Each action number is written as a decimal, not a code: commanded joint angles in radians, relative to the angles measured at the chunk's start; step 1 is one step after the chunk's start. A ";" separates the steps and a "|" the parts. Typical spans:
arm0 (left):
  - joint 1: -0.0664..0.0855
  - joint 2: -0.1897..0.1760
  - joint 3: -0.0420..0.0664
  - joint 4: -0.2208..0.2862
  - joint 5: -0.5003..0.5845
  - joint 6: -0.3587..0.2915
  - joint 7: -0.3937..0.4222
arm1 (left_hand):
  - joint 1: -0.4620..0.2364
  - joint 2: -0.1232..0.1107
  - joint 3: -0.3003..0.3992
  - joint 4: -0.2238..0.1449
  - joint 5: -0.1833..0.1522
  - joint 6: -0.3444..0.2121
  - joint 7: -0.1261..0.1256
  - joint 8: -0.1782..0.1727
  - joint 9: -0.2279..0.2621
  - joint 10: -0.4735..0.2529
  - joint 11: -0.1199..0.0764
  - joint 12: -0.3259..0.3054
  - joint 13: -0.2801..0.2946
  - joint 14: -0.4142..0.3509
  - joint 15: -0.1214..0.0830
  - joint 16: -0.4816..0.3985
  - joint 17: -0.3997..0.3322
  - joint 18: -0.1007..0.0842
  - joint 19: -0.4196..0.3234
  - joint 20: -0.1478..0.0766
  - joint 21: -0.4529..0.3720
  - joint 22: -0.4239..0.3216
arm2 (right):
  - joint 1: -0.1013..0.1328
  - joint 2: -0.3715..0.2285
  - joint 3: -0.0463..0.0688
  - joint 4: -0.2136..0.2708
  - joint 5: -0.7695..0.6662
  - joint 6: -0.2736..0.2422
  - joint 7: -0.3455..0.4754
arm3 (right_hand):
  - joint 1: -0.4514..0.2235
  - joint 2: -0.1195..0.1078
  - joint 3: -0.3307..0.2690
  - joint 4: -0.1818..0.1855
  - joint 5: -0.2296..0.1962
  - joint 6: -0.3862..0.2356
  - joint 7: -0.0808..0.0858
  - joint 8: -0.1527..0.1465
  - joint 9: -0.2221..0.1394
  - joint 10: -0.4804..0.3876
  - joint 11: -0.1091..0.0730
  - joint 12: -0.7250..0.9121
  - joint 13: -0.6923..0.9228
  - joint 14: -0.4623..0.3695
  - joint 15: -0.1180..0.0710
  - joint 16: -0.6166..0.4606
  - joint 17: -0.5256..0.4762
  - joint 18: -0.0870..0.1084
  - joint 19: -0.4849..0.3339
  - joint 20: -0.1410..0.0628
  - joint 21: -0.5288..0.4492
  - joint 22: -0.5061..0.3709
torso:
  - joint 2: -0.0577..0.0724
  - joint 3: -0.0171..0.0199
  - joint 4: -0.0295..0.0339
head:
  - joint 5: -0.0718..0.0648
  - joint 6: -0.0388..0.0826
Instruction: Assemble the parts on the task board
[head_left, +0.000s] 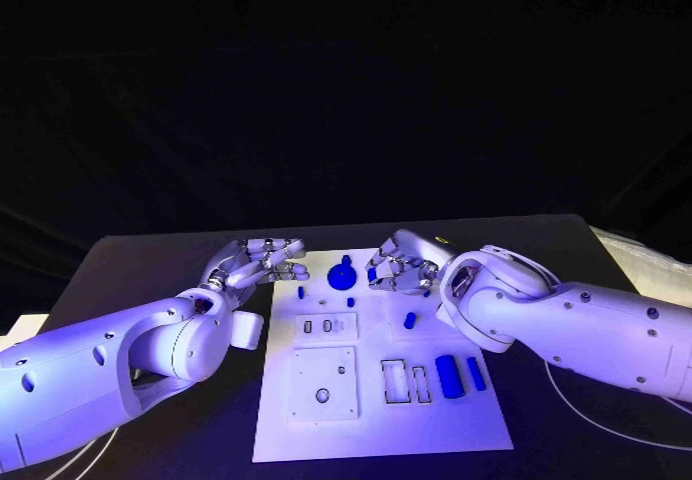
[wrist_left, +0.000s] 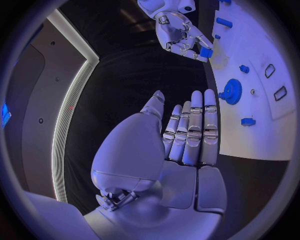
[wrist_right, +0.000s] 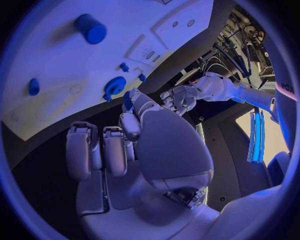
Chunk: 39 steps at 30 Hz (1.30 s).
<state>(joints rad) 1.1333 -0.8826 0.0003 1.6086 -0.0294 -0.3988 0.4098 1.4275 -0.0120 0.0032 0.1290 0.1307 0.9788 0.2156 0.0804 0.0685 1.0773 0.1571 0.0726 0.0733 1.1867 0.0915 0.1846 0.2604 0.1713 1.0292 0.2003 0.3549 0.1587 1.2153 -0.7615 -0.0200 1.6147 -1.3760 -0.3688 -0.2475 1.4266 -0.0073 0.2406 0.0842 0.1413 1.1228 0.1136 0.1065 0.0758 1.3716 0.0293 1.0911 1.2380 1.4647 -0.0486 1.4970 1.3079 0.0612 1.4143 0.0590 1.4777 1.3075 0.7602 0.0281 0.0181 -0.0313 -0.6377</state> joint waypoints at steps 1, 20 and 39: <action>0.000 0.001 0.000 0.002 -0.004 0.016 0.011 | 0.004 0.006 0.001 -0.007 -0.002 0.003 0.001 -0.004 0.000 0.001 0.000 -0.005 0.000 0.002 0.005 -0.004 0.001 0.010 0.002 0.000 0.005 0.001 | -0.014 0.025 -0.004 0.001 -0.102 0.036 -0.054 | -0.011 0.013 0.006 0.001 0.006 0.030 -0.022 0.014 0.015 0.010 -0.019 -0.003 -0.012 0.076 -0.006 -0.005 0.124 -0.008 -0.009 0.001 -0.004 0.030 | -0.003 -0.0067 0.0067 | 0.010 -0.007; 0.000 -0.003 0.000 0.029 -0.003 0.016 0.010 | 0.004 0.006 0.001 -0.007 -0.002 0.003 0.001 -0.004 0.000 0.001 0.000 -0.005 0.000 0.002 0.005 -0.004 0.001 0.010 0.002 0.000 0.005 0.001 | -0.082 0.131 -0.015 -0.039 -0.192 0.099 -0.085 | -0.016 0.009 0.006 0.001 0.004 0.027 -0.021 0.013 0.014 0.007 -0.018 -0.009 -0.015 0.075 -0.005 -0.008 0.119 -0.006 -0.014 0.001 -0.007 0.024 | -0.003 -0.0094 0.0069 | 0.040 -0.034; 0.000 -0.006 0.000 0.039 -0.003 0.014 0.012 | 0.004 0.006 0.001 -0.007 -0.002 0.003 0.001 -0.004 0.000 0.001 0.000 -0.005 0.000 0.002 0.005 -0.004 0.001 0.010 0.002 0.000 0.005 0.001 | -0.087 0.139 -0.018 -0.040 -0.211 0.148 -0.102 | -0.032 -0.002 0.004 0.002 0.005 0.025 -0.019 0.010 0.013 0.005 -0.016 -0.013 -0.017 0.075 -0.004 -0.011 0.116 -0.006 -0.015 0.002 -0.009 0.021 | -0.003 -0.0083 0.0052 | 0.043 -0.047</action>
<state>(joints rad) 1.1328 -0.8890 0.0001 1.6447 -0.0291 -0.3988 0.4098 1.4275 -0.0121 0.0032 0.1291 0.1307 0.9788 0.2157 0.0804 0.0684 1.0774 0.1571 0.0726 0.0733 1.1867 0.0915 0.1848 0.2600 0.1712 1.0292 0.2003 0.3549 0.1584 1.1317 -0.6229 -0.0351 1.5762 -1.5637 -0.2591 -0.3319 1.4013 -0.0096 0.2403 0.0845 0.1418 1.1228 0.1136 0.1066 0.0758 1.3697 0.0246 1.0821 1.2204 1.4647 -0.0483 1.4931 1.3074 0.0613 1.4069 0.0594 1.4737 1.3079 0.7573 0.0196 0.0230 0.0128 -0.6834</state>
